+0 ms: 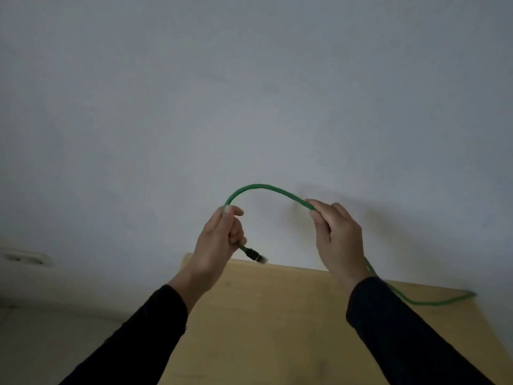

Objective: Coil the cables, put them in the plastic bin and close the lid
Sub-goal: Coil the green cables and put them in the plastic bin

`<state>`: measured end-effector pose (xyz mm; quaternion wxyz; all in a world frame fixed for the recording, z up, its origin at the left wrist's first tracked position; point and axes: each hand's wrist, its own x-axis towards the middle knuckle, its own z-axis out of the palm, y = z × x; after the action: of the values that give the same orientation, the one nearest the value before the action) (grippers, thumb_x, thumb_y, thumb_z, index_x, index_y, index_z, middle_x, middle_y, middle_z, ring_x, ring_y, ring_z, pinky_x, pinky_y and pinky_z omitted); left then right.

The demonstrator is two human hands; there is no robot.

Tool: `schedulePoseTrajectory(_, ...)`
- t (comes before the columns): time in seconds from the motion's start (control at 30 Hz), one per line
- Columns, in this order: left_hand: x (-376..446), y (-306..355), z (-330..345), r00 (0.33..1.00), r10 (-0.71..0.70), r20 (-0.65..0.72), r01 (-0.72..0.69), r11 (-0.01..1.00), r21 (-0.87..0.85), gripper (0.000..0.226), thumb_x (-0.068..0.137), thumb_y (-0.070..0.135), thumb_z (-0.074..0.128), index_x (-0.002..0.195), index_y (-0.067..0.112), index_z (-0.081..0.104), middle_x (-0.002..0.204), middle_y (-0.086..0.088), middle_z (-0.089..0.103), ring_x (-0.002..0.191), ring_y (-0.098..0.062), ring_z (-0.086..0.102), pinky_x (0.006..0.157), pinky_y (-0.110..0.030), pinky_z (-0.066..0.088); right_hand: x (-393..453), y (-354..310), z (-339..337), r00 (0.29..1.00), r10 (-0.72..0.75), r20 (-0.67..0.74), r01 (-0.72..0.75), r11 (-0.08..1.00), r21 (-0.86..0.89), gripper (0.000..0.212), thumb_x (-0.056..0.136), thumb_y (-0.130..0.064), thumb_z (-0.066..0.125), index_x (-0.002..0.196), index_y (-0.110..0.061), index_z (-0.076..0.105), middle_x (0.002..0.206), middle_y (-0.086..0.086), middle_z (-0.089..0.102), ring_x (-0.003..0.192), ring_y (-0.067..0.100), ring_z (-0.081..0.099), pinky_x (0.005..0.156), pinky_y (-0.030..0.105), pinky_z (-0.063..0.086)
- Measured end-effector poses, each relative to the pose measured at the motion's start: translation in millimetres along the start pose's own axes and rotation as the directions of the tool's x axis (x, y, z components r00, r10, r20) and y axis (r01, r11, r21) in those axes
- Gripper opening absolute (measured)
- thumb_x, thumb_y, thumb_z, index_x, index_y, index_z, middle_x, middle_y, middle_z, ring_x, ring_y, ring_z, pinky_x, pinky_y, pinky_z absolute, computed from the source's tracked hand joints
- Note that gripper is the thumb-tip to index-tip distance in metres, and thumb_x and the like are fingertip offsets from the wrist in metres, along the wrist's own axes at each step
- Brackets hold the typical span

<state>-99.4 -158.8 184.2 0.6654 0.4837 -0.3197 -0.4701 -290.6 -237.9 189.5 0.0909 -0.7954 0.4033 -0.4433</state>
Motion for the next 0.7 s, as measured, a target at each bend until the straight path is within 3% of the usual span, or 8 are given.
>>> schedulePoseTrajectory(0.07,-19,20,38,0.988,-0.025,0.155,0.058,0.975,-0.215,0.038,0.101,0.036,0.026,0.089,0.012,0.053,0.053,0.007,0.027,0.049,-0.01,0.027,0.053,-0.022,0.036,11,3,-24,0.999,0.024,-0.022,-0.024,1.0,0.016,0.024,0.093,-0.012,0.051,0.113,-0.009,0.064,0.073,-0.002,0.051,0.055,0.004,0.041,0.057,0.004,0.033)
schedulePoseTrajectory(0.13,-33,40,74,0.971,0.039,0.235,0.062,0.911,-0.408,0.041,0.099,0.041,0.024,0.088,0.015,0.055,0.05,0.008,0.024,0.046,-0.009,0.025,0.049,-0.019,0.035,12,6,-43,0.999,0.032,0.038,-0.034,0.998,0.058,0.025,0.093,-0.011,0.051,0.115,-0.012,0.063,0.074,0.002,0.057,0.06,0.005,0.048,0.059,0.007,0.036)
schedulePoseTrajectory(0.23,-46,62,120,0.962,0.161,0.221,-0.02,0.847,-0.531,0.039,0.1,0.039,0.024,0.092,0.017,0.055,0.052,0.007,0.022,0.047,-0.009,0.026,0.052,-0.019,0.034,-8,6,-66,0.968,0.016,0.252,-0.05,0.991,0.127,0.032,0.096,-0.019,0.046,0.127,-0.024,0.054,0.076,0.0,0.063,0.065,0.011,0.054,0.06,0.016,0.04)
schedulePoseTrajectory(0.33,-51,73,148,0.969,0.212,0.127,-0.112,0.836,-0.537,0.034,0.101,0.036,0.026,0.098,0.018,0.054,0.054,0.007,0.032,0.051,-0.01,0.031,0.057,-0.022,0.036,-40,8,-88,0.91,0.017,0.414,-0.069,0.991,0.112,0.041,0.098,-0.033,0.038,0.138,-0.028,0.036,0.061,-0.005,0.052,0.051,0.01,0.046,0.051,0.02,0.035)
schedulePoseTrajectory(0.4,-51,75,156,0.969,0.245,0.043,-0.202,0.876,-0.438,0.03,0.101,0.034,0.026,0.101,0.021,0.053,0.056,0.007,0.04,0.054,-0.01,0.035,0.061,-0.023,0.034,-57,9,-108,0.872,-0.006,0.489,-0.029,0.998,0.064,0.04,0.097,-0.034,0.039,0.136,-0.024,0.038,0.059,-0.011,0.047,0.05,0.005,0.042,0.049,0.018,0.032)
schedulePoseTrajectory(0.5,-54,65,160,0.937,0.347,0.022,-0.346,0.937,-0.043,0.03,0.102,0.033,0.021,0.105,0.028,0.05,0.064,0.008,0.056,0.061,-0.01,0.044,0.063,-0.025,0.037,-59,-2,-145,0.827,-0.083,0.555,0.079,0.996,0.032,0.027,0.097,-0.032,0.041,0.116,-0.018,0.055,0.059,-0.013,0.044,0.051,0.006,0.043,0.05,0.017,0.031)
schedulePoseTrajectory(0.6,-68,51,164,0.893,0.387,0.231,-0.448,0.818,0.361,0.031,0.101,0.037,0.019,0.112,0.029,0.047,0.079,0.002,0.067,0.076,-0.012,0.06,0.071,-0.029,0.039,-34,-23,-183,0.813,-0.182,0.553,0.193,0.98,0.04,0.023,0.095,-0.032,0.046,0.086,-0.015,0.058,0.061,-0.008,0.049,0.055,0.012,0.048,0.052,0.022,0.033)
schedulePoseTrajectory(0.7,-93,43,172,0.854,0.226,0.468,-0.445,0.784,0.433,0.033,0.099,0.042,0.022,0.109,0.027,0.049,0.076,-0.002,0.069,0.07,-0.013,0.06,0.067,-0.032,0.042,5,-36,-220,0.847,-0.199,0.493,0.195,0.979,0.061,0.021,0.084,-0.035,0.063,0.076,-0.016,0.064,0.063,-0.003,0.057,0.054,0.008,0.047,0.054,0.022,0.037)
